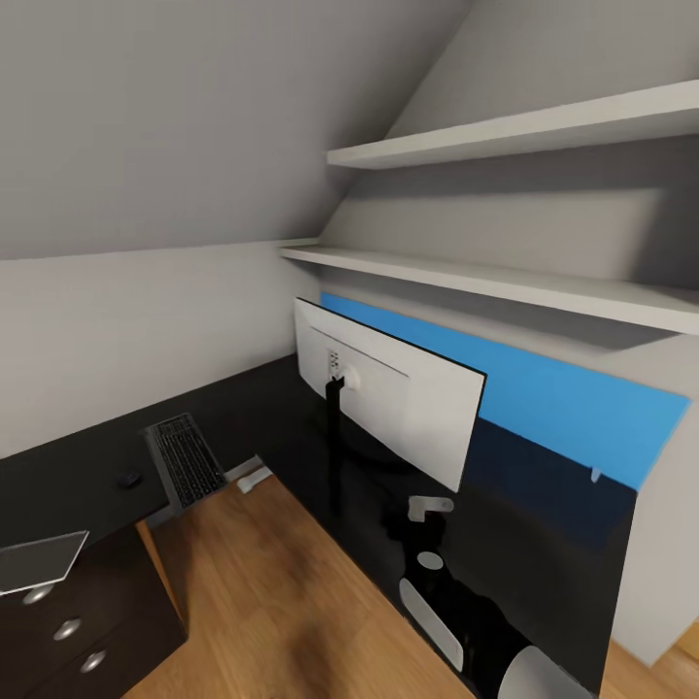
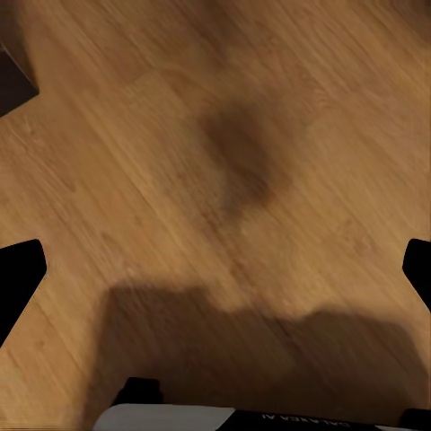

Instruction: In the bedroom, organize the workspace by keeping the computer under the desk, ensuring the monitor is on the desk, placing the keyboard on the desk next to the monitor, placing the mouse on the desk next to the keyboard, moving the folder from the swivel chair onto the desk next to the mouse, stacking the notebook on top of the folder with the pen on top of the notebook, and positioning the swivel chair next to the desk.

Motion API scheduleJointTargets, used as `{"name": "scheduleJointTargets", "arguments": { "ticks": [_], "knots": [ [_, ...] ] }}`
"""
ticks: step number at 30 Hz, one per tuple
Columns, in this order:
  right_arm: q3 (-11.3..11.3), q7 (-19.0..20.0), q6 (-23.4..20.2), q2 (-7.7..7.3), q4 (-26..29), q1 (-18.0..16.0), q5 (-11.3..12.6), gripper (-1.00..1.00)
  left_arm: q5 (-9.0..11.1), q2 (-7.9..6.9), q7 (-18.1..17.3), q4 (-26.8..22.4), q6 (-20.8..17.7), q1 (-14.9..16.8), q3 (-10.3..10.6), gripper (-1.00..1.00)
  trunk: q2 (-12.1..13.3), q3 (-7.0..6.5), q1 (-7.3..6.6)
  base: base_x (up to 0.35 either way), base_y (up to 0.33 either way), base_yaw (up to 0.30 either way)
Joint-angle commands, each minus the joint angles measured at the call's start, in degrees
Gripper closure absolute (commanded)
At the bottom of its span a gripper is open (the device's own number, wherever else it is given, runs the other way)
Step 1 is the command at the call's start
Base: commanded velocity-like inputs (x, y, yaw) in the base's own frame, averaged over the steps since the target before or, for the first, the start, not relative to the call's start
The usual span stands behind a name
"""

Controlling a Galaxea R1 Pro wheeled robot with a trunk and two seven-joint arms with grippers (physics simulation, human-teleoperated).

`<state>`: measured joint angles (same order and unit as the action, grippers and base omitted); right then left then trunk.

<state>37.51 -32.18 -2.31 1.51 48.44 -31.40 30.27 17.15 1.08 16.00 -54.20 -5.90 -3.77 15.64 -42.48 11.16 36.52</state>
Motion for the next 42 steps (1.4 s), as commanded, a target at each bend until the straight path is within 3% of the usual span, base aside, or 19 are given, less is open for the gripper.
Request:
{"name": "scheduleJointTargets", "arguments": {
  "ticks": [1,42],
  "knots": [
    [0.22,-0.44,-0.24,-0.03,0.08,-0.07,0.22,-1.0,0.42,-0.03,0.38,-0.17,-0.26,-0.01,-0.03,-1.0,-0.07,0.08,0.02,0.0,0.0,0.25],
    [0.28,-0.61,1.71,-0.06,-0.1,-0.07,0.05,-1.0,0.36,0.1,0.35,-0.2,-0.26,-0.01,-0.59,-1.0,-0.07,0.08,0.02,0.0,0.0,0.274]
  ]
}}
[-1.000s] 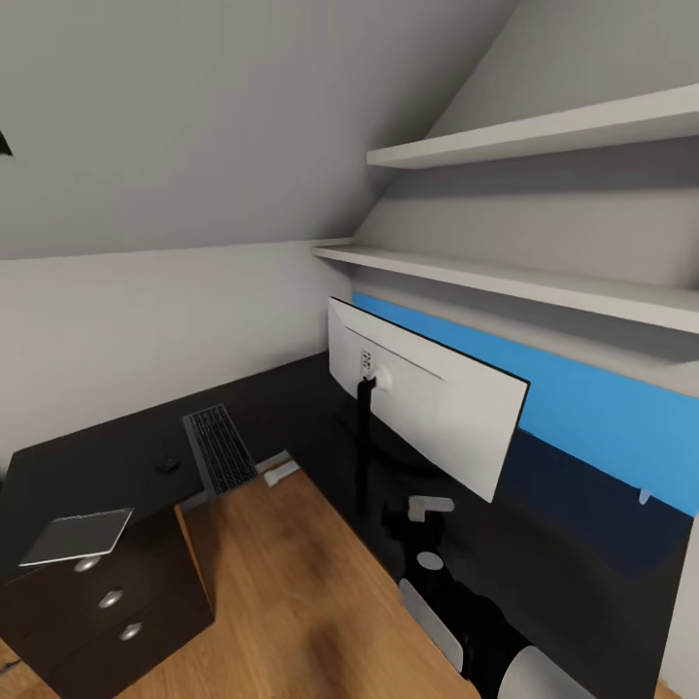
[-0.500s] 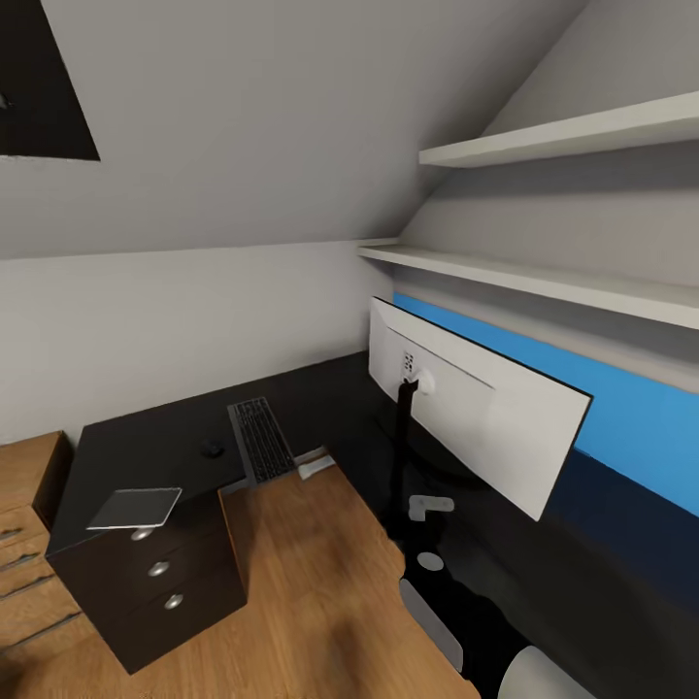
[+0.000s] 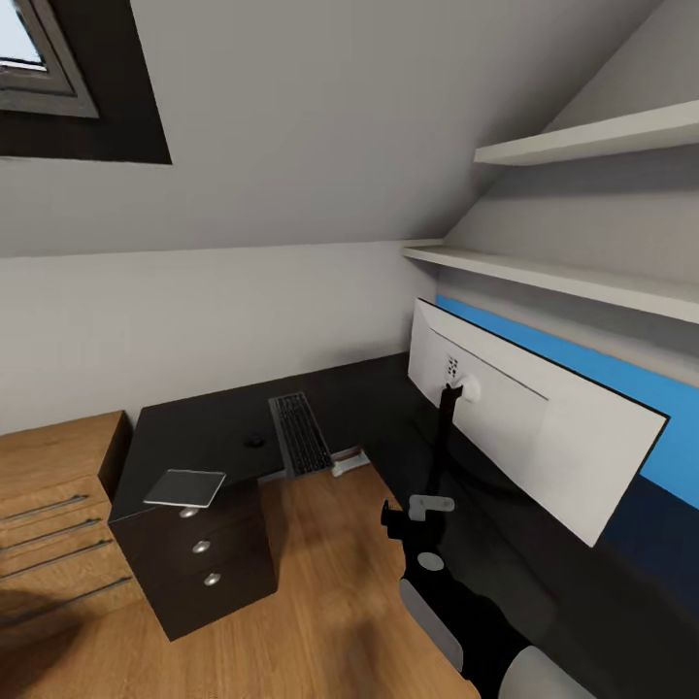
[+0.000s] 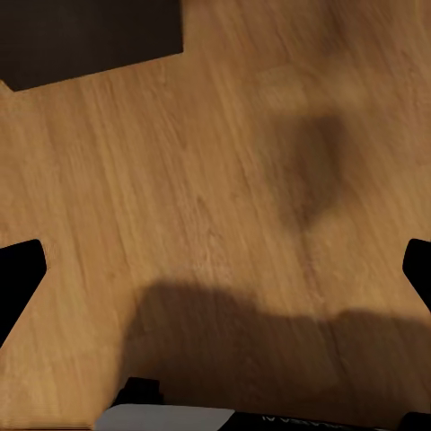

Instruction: In the bedroom, organize the workspace by keeping the computer under the desk, ensuring the monitor is on the desk, placing the keyboard on the desk next to the monitor, placing the mouse on the desk next to the keyboard, moving the folder from the swivel chair onto the desk next to the mouse, stacking the notebook on top of the folder with the pen on top of the notebook, and positioning the swivel chair next to the desk.

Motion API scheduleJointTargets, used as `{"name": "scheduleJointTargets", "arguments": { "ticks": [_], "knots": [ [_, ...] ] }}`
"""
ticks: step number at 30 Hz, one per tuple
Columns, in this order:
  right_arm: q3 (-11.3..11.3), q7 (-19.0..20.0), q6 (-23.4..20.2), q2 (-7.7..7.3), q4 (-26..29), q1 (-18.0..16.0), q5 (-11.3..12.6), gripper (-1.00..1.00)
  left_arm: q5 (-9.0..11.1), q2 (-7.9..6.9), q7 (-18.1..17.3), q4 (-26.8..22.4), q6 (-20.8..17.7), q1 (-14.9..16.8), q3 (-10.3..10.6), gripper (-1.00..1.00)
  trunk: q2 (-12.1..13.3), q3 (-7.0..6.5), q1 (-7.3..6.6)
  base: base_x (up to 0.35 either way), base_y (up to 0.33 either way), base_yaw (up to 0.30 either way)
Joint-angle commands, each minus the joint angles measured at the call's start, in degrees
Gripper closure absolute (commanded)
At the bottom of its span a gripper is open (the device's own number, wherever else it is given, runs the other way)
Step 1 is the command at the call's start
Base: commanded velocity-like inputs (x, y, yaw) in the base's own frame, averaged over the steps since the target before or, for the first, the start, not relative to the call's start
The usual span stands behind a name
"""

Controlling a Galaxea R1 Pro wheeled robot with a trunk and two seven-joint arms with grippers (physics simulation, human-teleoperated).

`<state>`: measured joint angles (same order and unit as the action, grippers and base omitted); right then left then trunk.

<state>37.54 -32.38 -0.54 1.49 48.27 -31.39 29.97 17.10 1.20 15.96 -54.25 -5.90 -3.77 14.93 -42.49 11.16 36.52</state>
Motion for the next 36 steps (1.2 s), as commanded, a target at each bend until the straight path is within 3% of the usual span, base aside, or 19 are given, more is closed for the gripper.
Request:
{"name": "scheduleJointTargets", "arguments": {
  "ticks": [1,20,23,28,33,36],
  "knots": [
    [0.25,-0.41,-0.03,-0.05,0.07,-0.06,0.36,-1.0,0.41,-0.02,0.39,-0.16,-0.26,-0.01,0.11,-1.0,-0.07,0.08,0.02,0.0,0.0,0.264],
    [0.05,-0.34,0.05,-0.19,0.07,0.0,0.03,-1.0,0.39,0.03,0.38,-0.16,-0.26,-0.01,0.14,-1.0,-0.07,0.08,0.02,0.0,0.0,0.052],
    [-0.36,-0.13,2.48,-0.18,-2.18,-0.05,-0.09,-1.0,0.39,0.03,0.33,-0.16,-0.26,-0.01,0.17,-1.0,-0.07,0.08,0.02,0.0,0.0,0.0],
    [-0.72,-0.07,12.87,0.01,-13.29,-2.4,-0.1,-1.0,0.39,0.03,0.3,-0.15,-0.26,-0.01,0.18,-1.0,-0.07,0.08,0.02,0.0,0.0,0.0],
    [-0.79,-0.07,20.94,0.09,-24.03,-8.81,0.28,-1.0,0.39,0.03,0.3,-0.13,-0.27,-0.01,0.18,-1.0,-0.07,0.08,0.02,0.0,0.0,0.0],
    [-0.8,-0.06,22.75,0.25,-27.6,-11.76,0.33,-1.0,0.39,0.03,0.3,-0.09,-0.26,-0.01,0.18,-1.0,-0.07,0.08,0.02,0.0,0.0,0.0]
  ]
}}
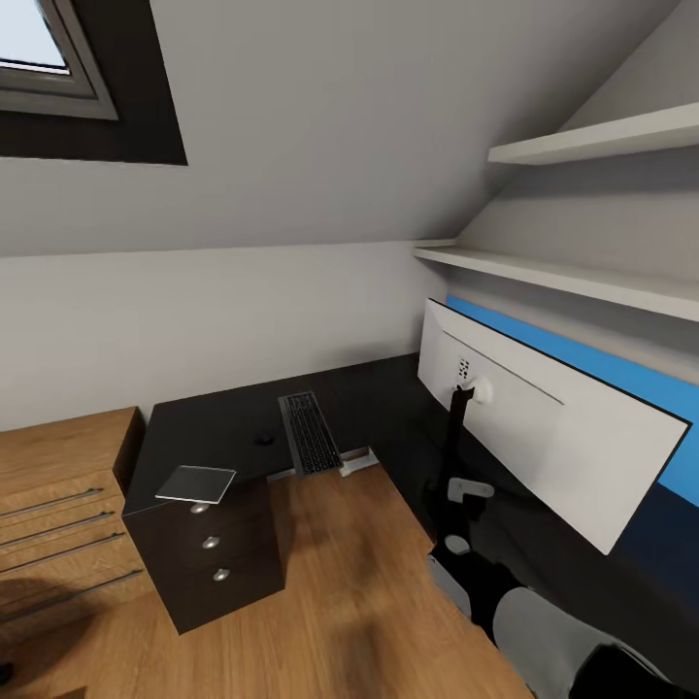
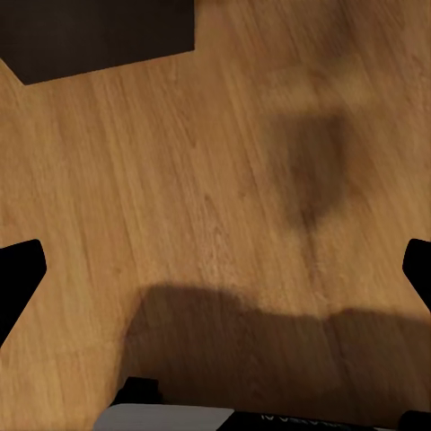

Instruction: In the bedroom, organize the workspace by keeping the computer under the desk, ensuring the monitor is on the desk, placing the keyboard on the desk next to the monitor, placing the mouse on the desk next to the keyboard, moving the folder from the swivel chair onto the desk next to the mouse, stacking the notebook on top of the folder with the pen on top of the notebook, and positioning the swivel chair next to the desk.

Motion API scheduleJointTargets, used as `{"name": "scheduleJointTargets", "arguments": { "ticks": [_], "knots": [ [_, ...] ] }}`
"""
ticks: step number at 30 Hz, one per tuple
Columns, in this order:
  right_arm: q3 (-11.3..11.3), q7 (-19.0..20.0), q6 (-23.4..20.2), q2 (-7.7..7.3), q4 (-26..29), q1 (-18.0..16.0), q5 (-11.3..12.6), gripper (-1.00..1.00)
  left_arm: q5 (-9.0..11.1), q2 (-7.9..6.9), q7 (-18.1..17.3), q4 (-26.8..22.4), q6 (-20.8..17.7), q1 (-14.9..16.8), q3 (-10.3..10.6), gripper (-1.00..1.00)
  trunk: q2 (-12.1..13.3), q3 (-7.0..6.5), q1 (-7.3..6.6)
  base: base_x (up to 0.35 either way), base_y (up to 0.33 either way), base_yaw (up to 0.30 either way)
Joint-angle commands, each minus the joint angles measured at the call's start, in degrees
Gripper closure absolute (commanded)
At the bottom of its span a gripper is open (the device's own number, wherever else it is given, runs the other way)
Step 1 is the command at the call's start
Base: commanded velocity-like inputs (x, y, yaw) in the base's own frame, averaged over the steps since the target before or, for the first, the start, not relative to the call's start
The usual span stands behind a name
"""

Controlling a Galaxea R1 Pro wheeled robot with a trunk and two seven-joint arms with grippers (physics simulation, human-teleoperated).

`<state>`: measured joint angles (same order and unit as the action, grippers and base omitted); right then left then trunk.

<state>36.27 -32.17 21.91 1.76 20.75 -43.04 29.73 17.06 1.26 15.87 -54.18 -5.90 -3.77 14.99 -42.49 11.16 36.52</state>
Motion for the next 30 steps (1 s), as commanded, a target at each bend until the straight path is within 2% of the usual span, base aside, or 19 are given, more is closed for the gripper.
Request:
{"name": "scheduleJointTargets", "arguments": {
  "ticks": [1,11,14,15,16,22,23,27,30],
  "knots": [
    [0.47,-0.26,0.75,0.12,-1.02,-0.94,0.58,-1.0,0.43,-0.01,0.39,-0.16,-0.25,-0.01,0.12,-1.0,-0.07,0.08,0.02,0.0,0.0,0.0],
    [0.47,0.03,1.34,0.33,-5.28,-2.43,0.73,-1.0,0.43,0.04,0.29,-0.17,-0.21,-0.01,0.25,-1.0,-0.07,0.08,0.02,0.0,0.0,0.0],
    [0.51,1.25,1.47,0.34,-6.65,-2.52,0.8,-1.0,0.39,0.05,0.28,-0.16,-0.21,-0.01,0.33,-1.0,-0.07,0.08,0.02,0.0,0.0,0.0],
    [0.51,3.63,1.62,0.35,-7.32,-2.56,0.84,-1.0,0.36,0.06,0.29,-0.15,-0.19,-0.01,0.34,-1.0,-0.07,0.08,0.02,0.0,0.0,0.0],
    [0.5,4.34,1.69,0.32,-7.44,-2.57,0.85,-1.0,0.36,0.03,0.29,-0.16,-0.18,-0.01,0.32,-1.0,-0.07,0.08,0.02,0.0,0.0,0.0],
    [0.53,5.46,2.54,0.12,-7.48,-2.58,0.78,-1.0,0.35,0.01,0.3,-0.22,-0.16,-0.01,0.31,-1.0,-0.07,0.08,0.02,0.0,0.0,0.0],
    [0.63,5.56,4.59,0.17,-7.57,-2.53,0.82,-1.0,0.35,-0.01,0.3,-0.23,-0.16,-0.01,0.3,-1.0,-0.07,0.08,0.02,0.0,0.0,0.0],
    [0.69,5.58,7.78,0.25,-7.63,-2.45,0.97,-1.0,0.35,0.01,0.3,-0.23,-0.16,-0.01,0.36,-1.0,-0.07,0.08,0.02,0.0,0.0,0.0],
    [0.71,5.62,9.94,0.32,-7.65,-2.41,2.64,-1.0,0.35,0.03,0.3,-0.25,-0.16,-0.01,0.38,-1.0,-0.07,0.08,0.02,0.0,0.0,0.0]
  ]
}}
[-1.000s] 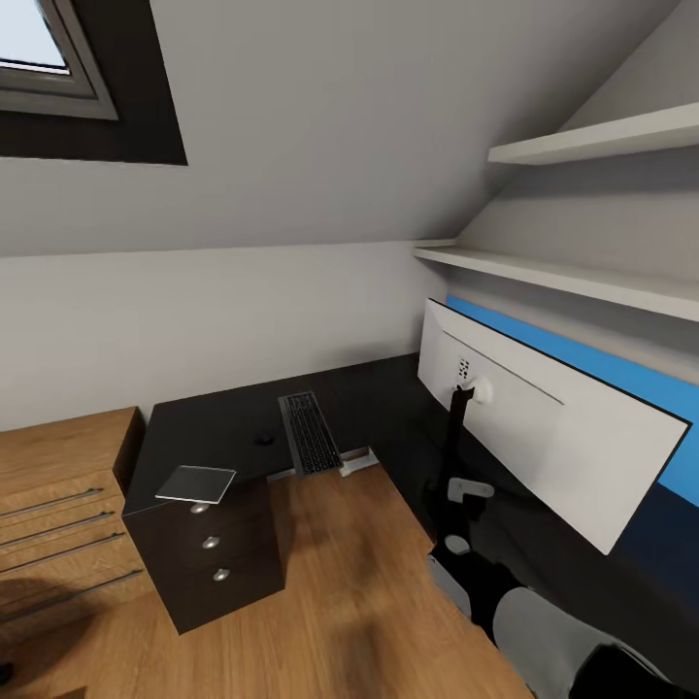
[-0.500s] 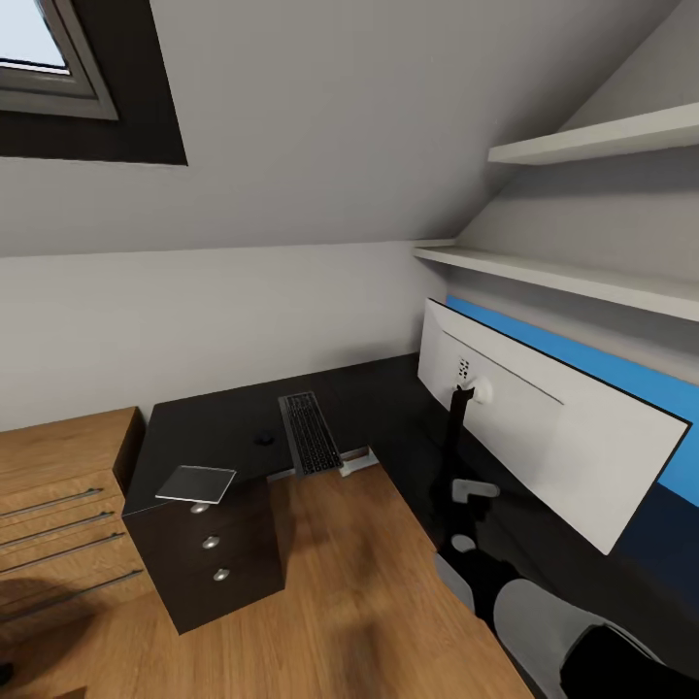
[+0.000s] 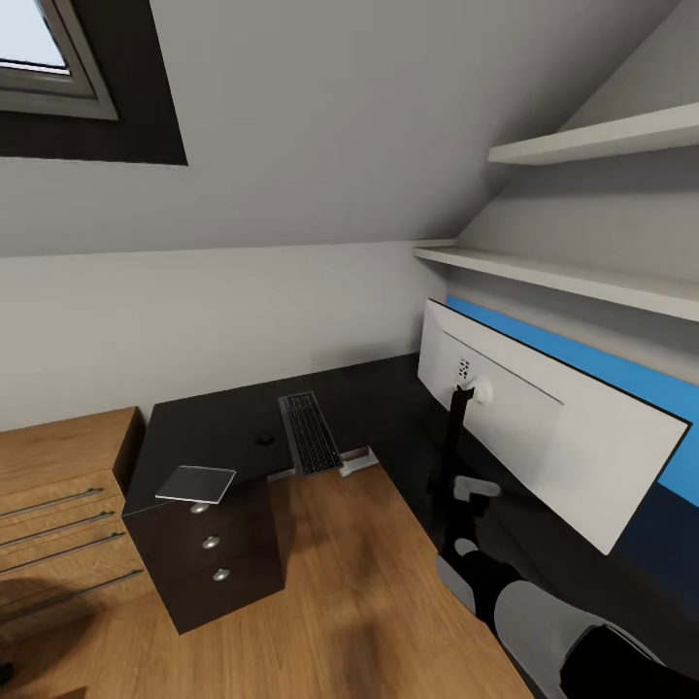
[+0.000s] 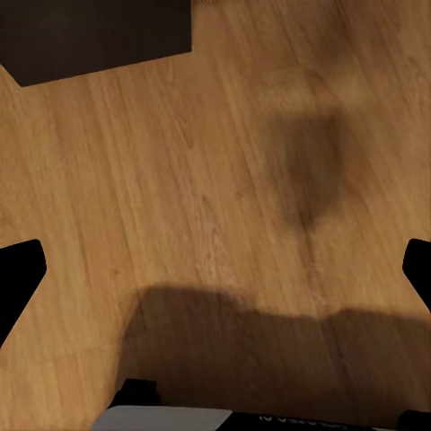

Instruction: In the bedroom, organize the workspace by keeping the computer under the desk, ensuring the monitor is on the desk, placing the keyboard on the desk next to the monitor, placing the mouse on the desk next to the keyboard, moving the folder from the swivel chair onto the desk next to the mouse, stacking the notebook on top of the folder with the pen on top of the notebook, and positioning the swivel chair next to the desk.

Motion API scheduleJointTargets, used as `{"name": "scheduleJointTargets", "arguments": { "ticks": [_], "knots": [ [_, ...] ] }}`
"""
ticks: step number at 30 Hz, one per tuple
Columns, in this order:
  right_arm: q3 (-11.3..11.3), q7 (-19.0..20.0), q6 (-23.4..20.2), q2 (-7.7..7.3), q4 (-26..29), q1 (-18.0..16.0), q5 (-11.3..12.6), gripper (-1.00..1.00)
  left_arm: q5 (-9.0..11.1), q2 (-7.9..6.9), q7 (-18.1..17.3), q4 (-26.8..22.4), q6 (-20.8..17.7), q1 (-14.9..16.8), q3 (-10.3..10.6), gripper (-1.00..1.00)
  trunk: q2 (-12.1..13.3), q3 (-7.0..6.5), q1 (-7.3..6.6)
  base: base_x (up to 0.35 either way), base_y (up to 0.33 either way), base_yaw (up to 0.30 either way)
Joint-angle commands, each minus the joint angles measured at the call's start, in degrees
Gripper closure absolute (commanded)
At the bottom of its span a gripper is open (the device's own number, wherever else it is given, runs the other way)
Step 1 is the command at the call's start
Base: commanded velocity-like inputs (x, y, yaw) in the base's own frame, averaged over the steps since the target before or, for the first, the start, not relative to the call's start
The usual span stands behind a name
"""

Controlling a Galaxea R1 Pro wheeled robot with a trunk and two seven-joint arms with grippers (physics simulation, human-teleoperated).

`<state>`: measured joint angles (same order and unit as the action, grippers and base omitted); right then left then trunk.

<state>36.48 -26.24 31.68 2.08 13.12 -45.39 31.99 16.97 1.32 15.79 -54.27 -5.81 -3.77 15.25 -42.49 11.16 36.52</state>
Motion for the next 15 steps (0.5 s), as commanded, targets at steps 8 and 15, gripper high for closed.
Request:
{"name": "scheduleJointTargets", "arguments": {
  "ticks": [8,15],
  "knots": [
    [0.52,-0.23,2.07,-0.04,-0.03,0.02,3.45,-1.0,0.44,-0.06,0.39,-0.16,-0.25,0.0,0.12,-1.0,-0.07,0.08,0.02,0.023,0.0,0.0],
    [0.52,-0.22,2.15,0.02,-0.03,0.03,3.59,-1.0,0.44,-0.09,0.39,-0.14,-0.25,0.0,0.06,-1.0,-0.07,0.08,0.02,0.238,0.0,0.0]
  ]
}}
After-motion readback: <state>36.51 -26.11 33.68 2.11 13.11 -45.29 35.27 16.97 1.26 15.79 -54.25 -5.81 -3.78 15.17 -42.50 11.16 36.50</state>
